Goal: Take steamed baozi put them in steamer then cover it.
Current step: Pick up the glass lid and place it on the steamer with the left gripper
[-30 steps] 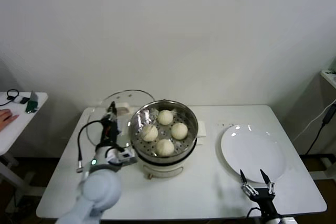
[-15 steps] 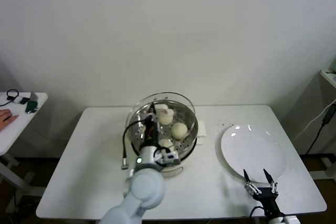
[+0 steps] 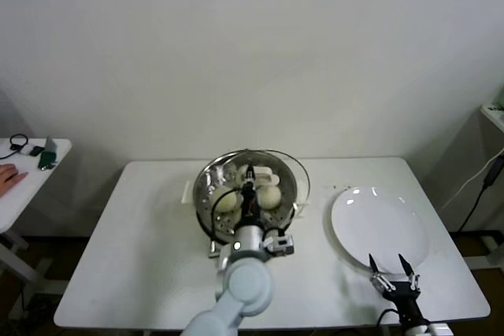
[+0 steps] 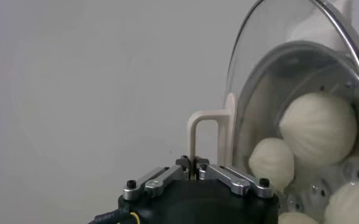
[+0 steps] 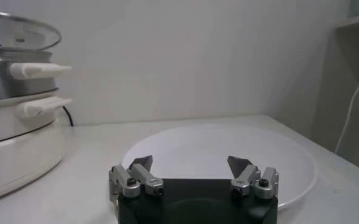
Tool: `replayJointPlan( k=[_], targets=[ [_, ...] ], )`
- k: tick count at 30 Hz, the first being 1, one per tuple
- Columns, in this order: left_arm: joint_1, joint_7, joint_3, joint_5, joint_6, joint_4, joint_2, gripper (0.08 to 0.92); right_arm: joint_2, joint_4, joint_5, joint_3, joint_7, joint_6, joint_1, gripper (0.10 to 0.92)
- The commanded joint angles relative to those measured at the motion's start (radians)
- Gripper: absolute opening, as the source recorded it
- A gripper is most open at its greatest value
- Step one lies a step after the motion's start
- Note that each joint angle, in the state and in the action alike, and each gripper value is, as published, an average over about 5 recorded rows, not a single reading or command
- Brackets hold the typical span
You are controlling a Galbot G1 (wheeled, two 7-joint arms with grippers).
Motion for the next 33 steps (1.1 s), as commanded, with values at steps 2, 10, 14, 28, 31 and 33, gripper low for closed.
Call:
replayJointPlan(
  k=[2, 10, 14, 28, 31, 33],
  targets=[
    [-0.006, -0.003, -0.021, 0.054, 0.0, 0.054, -0.002, 0.135, -0.002, -0.006, 0.006, -0.001, 0.0, 0.004, -0.002, 0.823],
    [-0.005, -0.003, -0.043, 0.036, 0.003, 0.036, 0.034, 0.135, 0.0, -0.006, 0.002, 0.0, -0.001, 0.004, -0.007, 0.823],
    [0.004, -0.005, -0.047, 0.037, 0.0, 0.036, 0.042, 0.135, 0.003, -0.006, 0.0, -0.001, -0.002, 0.004, -0.009, 0.823],
    [0.014, -0.016, -0.042, 0.014, -0.014, 0.03, 0.038, 0.135, 0.007, -0.003, -0.001, 0.007, -0.001, 0.014, -0.008, 0.823],
    [0.013, -0.013, -0.039, -0.004, -0.014, 0.014, 0.043, 0.14, 0.009, 0.003, 0.0, 0.01, 0.003, 0.017, -0.007, 0.823],
    [0.012, -0.013, -0.038, -0.02, -0.014, -0.001, 0.048, 0.167, 0.007, 0.013, 0.009, 0.013, 0.005, 0.012, -0.011, 0.823]
  ],
)
